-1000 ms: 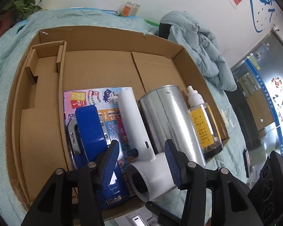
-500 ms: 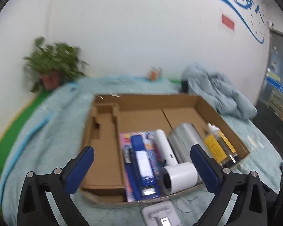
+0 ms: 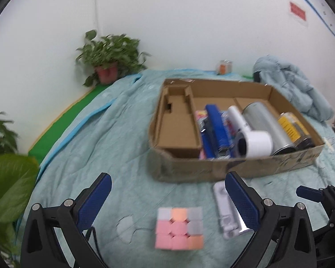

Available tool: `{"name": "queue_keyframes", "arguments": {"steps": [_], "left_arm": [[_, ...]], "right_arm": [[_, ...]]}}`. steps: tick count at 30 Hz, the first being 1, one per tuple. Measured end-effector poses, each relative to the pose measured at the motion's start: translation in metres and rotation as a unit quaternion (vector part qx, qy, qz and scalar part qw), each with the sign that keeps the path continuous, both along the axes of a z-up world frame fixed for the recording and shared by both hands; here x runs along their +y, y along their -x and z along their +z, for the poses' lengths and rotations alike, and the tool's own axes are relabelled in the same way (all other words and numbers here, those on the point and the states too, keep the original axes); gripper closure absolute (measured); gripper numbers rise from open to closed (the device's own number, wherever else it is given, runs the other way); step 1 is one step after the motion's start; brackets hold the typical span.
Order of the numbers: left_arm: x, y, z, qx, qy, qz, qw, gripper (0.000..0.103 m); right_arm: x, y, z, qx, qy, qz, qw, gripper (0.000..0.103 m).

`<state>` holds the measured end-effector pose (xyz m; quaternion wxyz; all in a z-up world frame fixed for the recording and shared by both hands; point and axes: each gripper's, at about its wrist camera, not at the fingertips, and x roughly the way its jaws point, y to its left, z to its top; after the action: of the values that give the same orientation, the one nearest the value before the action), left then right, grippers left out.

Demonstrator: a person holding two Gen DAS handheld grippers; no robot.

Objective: Organize rigid objects
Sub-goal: 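Withdraw both grippers and move them to the white phone stand, then close the left gripper on the phone stand while the right gripper clamps it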

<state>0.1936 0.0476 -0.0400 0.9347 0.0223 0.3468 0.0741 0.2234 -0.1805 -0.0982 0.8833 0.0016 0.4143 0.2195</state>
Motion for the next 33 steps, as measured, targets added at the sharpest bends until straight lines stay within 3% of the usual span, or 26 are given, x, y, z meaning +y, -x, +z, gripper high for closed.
{"name": "queue_keyframes", "arguments": {"steps": [5, 9, 12, 15, 17, 22, 28, 30, 33], "left_arm": [[0.023, 0.021, -0.013, 0.018, 0.024, 0.029, 0.9991, 0.001], [0.029, 0.028, -0.017, 0.026, 0.031, 0.035, 0.9986, 0.001], [0.029, 0.029, -0.017, 0.033, 0.042, 0.030, 0.9981, 0.001], [0.026, 0.025, -0.016, 0.057, 0.086, 0.003, 0.9947, 0.001], [0.023, 0.026, -0.017, 0.065, 0.115, -0.010, 0.9913, 0.001], [0.002, 0.023, -0.020, 0.090, 0.129, -0.063, 0.9856, 0.001], [-0.030, 0.027, -0.035, 0.147, 0.231, -0.143, 0.9513, 0.002], [-0.044, 0.024, -0.046, 0.176, 0.263, -0.167, 0.9337, 0.004], [-0.058, 0.017, -0.068, 0.214, 0.297, -0.173, 0.9144, 0.012]], "right_arm": [[0.025, -0.011, -0.030, 0.070, 0.002, 0.023, 0.997, 0.001], [0.048, -0.017, -0.042, 0.066, 0.025, 0.032, 0.997, 0.002], [0.057, -0.015, -0.047, 0.060, 0.035, 0.038, 0.997, 0.019], [0.061, -0.009, -0.048, 0.037, 0.038, 0.047, 0.997, 0.032], [0.058, -0.006, -0.047, 0.034, 0.039, 0.048, 0.998, 0.033], [0.028, 0.004, -0.046, 0.062, -0.029, 0.052, 0.996, 0.034], [-0.031, 0.024, -0.053, 0.158, -0.164, 0.030, 0.973, 0.034], [-0.043, 0.032, -0.055, 0.172, -0.182, 0.021, 0.968, 0.034], [-0.052, 0.043, -0.056, 0.184, -0.191, 0.014, 0.964, 0.034]]}}
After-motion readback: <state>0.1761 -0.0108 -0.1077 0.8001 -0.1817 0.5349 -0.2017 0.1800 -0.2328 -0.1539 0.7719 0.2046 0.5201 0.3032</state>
